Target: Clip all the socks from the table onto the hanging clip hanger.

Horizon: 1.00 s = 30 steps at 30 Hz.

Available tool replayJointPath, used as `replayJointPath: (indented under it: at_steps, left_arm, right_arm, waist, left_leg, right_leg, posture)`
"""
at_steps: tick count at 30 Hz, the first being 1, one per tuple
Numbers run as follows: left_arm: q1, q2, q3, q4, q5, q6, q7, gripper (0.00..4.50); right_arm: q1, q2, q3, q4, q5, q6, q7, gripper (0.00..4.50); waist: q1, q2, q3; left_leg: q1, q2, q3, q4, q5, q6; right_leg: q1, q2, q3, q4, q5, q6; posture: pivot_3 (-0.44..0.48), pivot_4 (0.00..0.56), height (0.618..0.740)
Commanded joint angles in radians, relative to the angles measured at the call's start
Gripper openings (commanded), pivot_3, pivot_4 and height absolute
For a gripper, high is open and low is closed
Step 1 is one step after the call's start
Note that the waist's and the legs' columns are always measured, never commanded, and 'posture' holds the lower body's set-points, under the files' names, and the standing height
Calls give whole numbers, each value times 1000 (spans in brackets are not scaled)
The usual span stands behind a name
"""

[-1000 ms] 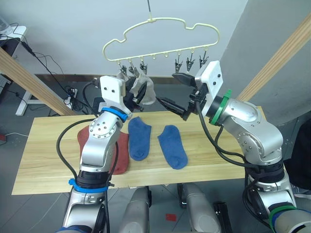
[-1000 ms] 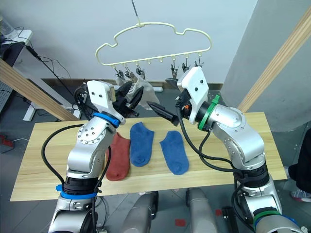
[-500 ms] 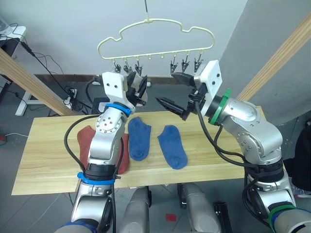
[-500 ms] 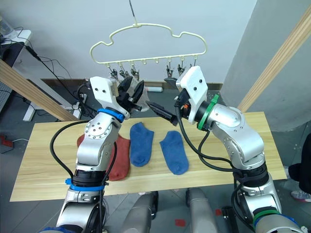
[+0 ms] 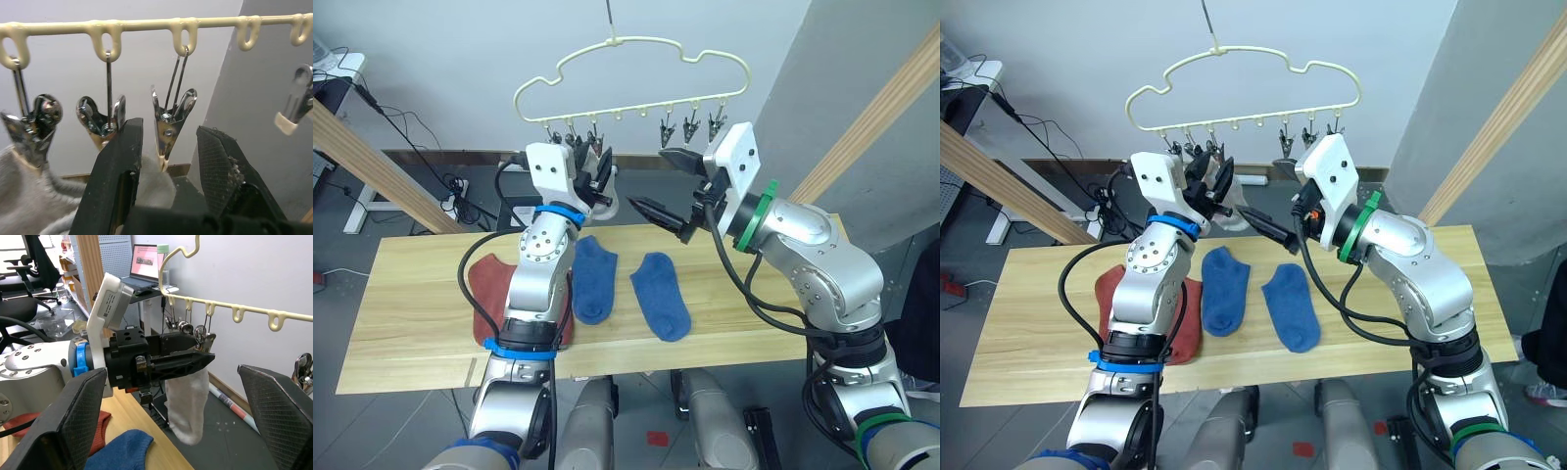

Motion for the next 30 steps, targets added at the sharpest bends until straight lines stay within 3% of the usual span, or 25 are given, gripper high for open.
replayJointPath:
  at_steps: [1,19,25,30]
  left_arm:
    - [-31,3,12,4,11,-41,9,1914]
    - [-53,-2,23,3,4,-51,21,1914]
    - [-55,-3,20,2,2,-56,15,678]
    - [-56,-3,16,-1,3,-60,13,276]
  right_arm:
    - [-14,-2,-12,-44,7,-6,1,4500]
    - [-10,-3,-8,-41,5,-10,4,4500]
    - [-6,-1,-8,-42,5,-12,3,4500]
    - [-3,-1,-5,-44,4,-11,3,4500]
  waist:
    - [0,0,0]
    - [-1,0,0]
    - [-1,0,0]
    - [-1,0,0]
  left_leg:
    - [0,0,0,0,0,0]
    - [0,0,0,0,0,0]
    - [0,0,0,0,0,0]
    - [0,0,0,0,0,0]
  right_leg:
    - [0,0,0,0,0,0]
    - [0,0,0,0,0,0]
    - [0,0,0,0,0,0]
    - [0,0,0,0,0,0]
  posture:
    - [-95,365,740]
    - [-88,361,740]
    - [-87,358,740]
    - [-87,356,740]
